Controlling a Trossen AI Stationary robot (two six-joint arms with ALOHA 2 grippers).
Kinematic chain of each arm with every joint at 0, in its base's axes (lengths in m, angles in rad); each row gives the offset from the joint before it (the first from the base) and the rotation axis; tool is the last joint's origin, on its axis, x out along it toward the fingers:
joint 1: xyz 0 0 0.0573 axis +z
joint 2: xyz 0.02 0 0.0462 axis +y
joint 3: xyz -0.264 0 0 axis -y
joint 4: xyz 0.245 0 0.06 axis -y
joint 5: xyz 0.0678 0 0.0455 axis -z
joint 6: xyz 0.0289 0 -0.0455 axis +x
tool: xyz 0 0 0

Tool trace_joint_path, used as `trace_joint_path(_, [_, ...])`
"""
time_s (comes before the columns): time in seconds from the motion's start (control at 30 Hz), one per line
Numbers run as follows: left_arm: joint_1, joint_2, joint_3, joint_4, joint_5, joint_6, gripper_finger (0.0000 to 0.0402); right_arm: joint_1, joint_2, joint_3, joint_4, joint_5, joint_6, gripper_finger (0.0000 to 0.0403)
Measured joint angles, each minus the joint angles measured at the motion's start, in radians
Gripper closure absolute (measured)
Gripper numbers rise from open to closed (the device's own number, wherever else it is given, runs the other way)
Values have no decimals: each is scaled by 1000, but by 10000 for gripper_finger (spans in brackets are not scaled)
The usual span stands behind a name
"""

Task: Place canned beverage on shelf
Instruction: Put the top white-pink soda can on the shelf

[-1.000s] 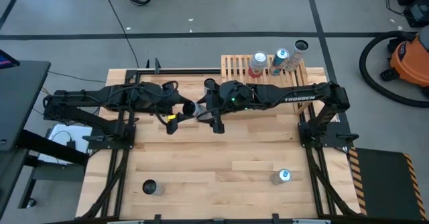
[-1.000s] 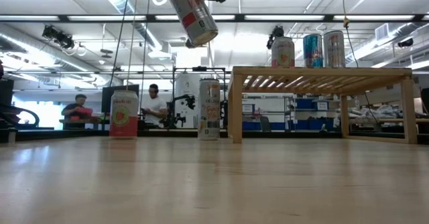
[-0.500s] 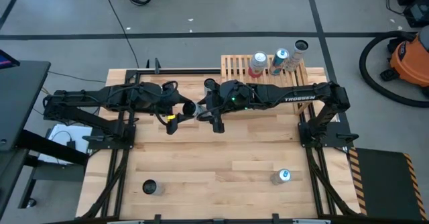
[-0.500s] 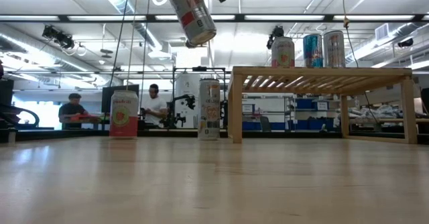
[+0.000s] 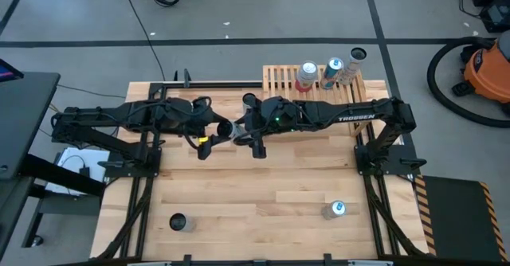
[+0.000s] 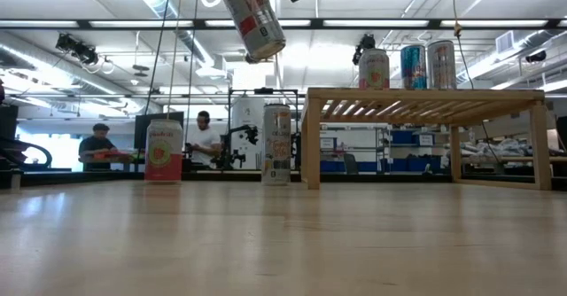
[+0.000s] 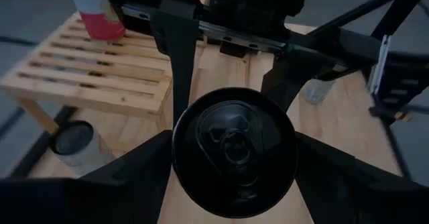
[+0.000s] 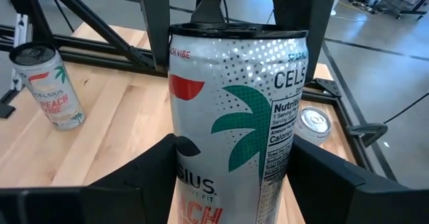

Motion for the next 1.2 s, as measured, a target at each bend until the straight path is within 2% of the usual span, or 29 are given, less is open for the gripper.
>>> trace_joint_path(0.1, [8, 0, 0, 13, -6, 91, 116, 8, 0, 0, -11, 5, 21, 155])
trace_joint_path(0.37, [-7, -5, 1, 82, -13, 98, 116, 21, 1, -1, -53, 10, 41, 155])
trace_joint_path(0.73, [-17, -70, 1, 58, -2, 125, 116, 26, -4, -2, -38, 132, 35, 155])
trace_joint_path(1.2, [-7, -146, 0, -69, 0, 115, 115, -150, -94, 0, 55, 207, 48, 155])
